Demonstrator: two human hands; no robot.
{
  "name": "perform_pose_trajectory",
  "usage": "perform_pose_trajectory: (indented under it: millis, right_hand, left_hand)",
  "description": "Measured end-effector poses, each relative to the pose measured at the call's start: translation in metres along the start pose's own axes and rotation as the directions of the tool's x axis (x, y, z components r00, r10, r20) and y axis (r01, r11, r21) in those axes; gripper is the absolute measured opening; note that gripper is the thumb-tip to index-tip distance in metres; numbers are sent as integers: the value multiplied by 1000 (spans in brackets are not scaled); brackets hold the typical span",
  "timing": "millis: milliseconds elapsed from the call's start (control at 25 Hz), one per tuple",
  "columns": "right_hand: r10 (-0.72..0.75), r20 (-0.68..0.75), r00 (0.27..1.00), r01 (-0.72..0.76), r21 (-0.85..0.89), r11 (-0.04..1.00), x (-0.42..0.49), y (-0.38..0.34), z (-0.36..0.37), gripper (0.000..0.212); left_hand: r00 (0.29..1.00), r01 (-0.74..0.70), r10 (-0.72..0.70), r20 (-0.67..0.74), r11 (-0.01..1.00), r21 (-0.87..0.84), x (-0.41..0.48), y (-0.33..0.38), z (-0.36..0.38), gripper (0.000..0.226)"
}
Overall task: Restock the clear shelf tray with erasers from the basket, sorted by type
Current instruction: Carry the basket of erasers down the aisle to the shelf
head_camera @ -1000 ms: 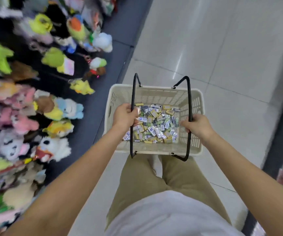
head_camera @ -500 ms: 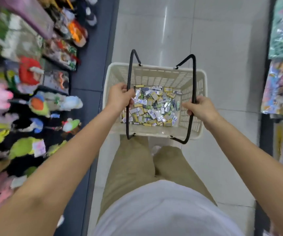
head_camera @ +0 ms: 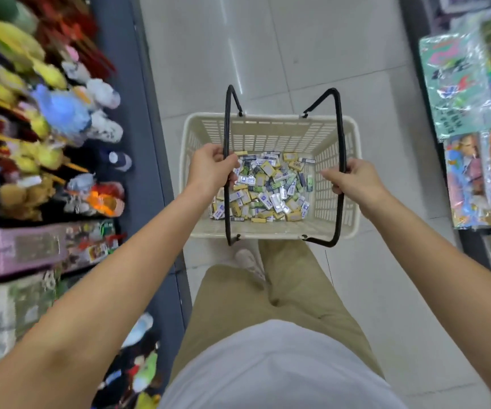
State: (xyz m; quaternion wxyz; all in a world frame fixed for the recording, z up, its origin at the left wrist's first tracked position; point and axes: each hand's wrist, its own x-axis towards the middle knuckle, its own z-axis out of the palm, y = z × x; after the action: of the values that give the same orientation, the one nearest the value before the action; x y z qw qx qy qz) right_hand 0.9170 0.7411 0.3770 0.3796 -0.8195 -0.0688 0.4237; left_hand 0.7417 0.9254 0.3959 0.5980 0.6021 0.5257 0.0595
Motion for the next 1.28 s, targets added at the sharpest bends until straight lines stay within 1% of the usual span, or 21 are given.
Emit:
perform_pose_trajectory:
  millis: [120,240,400,520,600,720,840,1000,1160,1200,1280]
  right_hand:
    - [0,-5,1000,0,11,1000,63,-52,-1,21]
    - [30,-4,1000,-30,29,999,124,-113,-11,23]
    - [40,-14,999,-39,71,997,199,-196,-25,22]
    - [28,-25,999,-26,90,996,261,-253,-29,22]
    - [28,-48,998,-22,129,991,307,-288,-26,21]
    - [47,-113,992,-28,167,986,379,-340,-17,19]
    - [82,-142,986,-55,188,981,444,-401,-15,13]
    - [107,-175,979,-60,256,965,524,-479,-22,8]
    - [110,-200,974,-45,305,951,614,-552,-32,30]
    - [110,-208,972,-40,314,949,636,-569,-34,32]
    - [110,-207,972,-39,320,947,683,-608,-45,31]
  left_hand:
    - [1000,-2,1,22,999,39,77,46,-2,4]
    - [1000,16,-18,24,998,61,150,98,-1,12]
    - [1000,11,-12,28,999,42,236,169,-4,11]
    - [998,-21,18,62,999,47,310,219,-10,8]
    - [995,-38,34,91,998,48,366,246,-15,7]
    - [993,-26,16,120,997,78,457,288,-23,10]
    - [988,-3,-11,152,995,95,539,346,-36,11]
    - [978,-47,15,206,988,147,639,428,-47,10]
    - [972,-102,55,229,975,199,745,506,-39,5]
    - [972,-108,61,226,973,203,770,524,-36,4]
    - [975,-106,60,212,971,212,819,565,-26,8]
